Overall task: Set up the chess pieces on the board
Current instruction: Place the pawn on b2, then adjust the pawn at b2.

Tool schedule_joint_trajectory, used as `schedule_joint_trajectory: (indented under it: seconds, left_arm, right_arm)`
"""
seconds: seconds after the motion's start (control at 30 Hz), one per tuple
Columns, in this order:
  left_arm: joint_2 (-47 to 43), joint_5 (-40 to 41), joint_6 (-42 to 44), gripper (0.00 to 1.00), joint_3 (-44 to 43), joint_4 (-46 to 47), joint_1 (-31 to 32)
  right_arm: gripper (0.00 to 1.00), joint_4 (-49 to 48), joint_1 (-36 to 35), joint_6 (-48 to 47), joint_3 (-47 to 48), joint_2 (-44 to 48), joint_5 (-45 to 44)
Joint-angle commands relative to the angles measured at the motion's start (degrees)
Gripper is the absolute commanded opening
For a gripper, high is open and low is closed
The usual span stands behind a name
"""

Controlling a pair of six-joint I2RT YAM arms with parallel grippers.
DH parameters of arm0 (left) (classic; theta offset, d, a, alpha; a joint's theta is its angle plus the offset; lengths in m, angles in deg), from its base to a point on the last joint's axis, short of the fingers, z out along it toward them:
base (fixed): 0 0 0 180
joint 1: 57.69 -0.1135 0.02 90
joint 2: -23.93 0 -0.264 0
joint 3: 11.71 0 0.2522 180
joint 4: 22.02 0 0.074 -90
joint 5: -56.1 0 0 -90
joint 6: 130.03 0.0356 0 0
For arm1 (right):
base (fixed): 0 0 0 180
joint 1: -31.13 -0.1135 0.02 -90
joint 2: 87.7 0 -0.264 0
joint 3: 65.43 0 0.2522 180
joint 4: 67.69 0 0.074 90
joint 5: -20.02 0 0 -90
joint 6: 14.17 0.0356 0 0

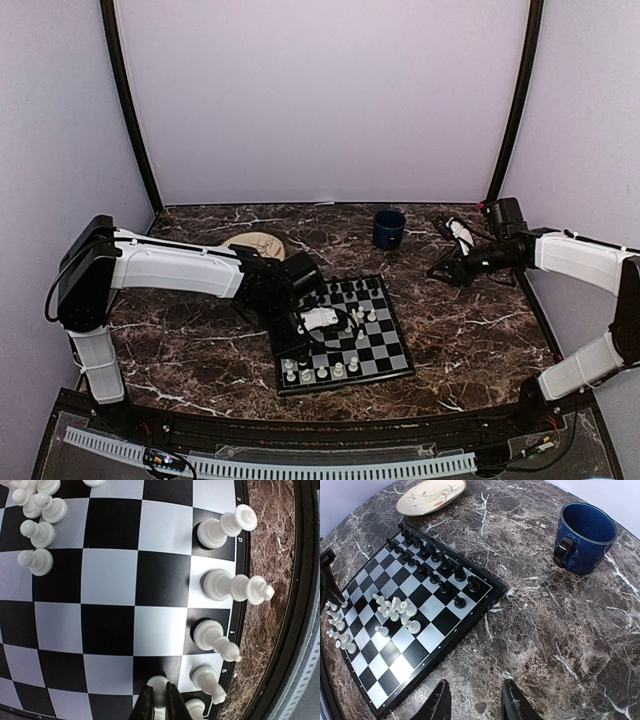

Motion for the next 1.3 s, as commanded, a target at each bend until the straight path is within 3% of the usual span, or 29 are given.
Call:
schedule_joint_trajectory:
  seconds: [0.0,0.37,0.63,1.1,1.27]
  left_arm:
    - [0.2,0.5,0.6,0.06,-1.6,-0.5,0.4]
    - [1.1,0.9,0.3,0.1,-1.6,-0.3,0.7]
    - [1.3,2.3,-0.1,0.28,-1.2,-0.5,0.9]
    - [-3.4,4.4,-2.2,0.31,-5.6,0.8,0.9]
    - [-3.5,5.1,-4.1,0.32,-6.5,6.1,0.8]
  right_arm:
    - [0.35,-0.3,0.3,0.2,0.2,-0.6,1.3]
    - [0.35,-0.2,0.3,0.2,0.2,-1.1,1.6]
    - [0.35,-0.1,0.3,0.2,0.2,-1.5,1.7]
    - [0.35,0.0,0.3,0.1,0.1,-1.0,1.4]
    - [0.35,0.0,0.3,0.0,0.2,-1.3,1.7]
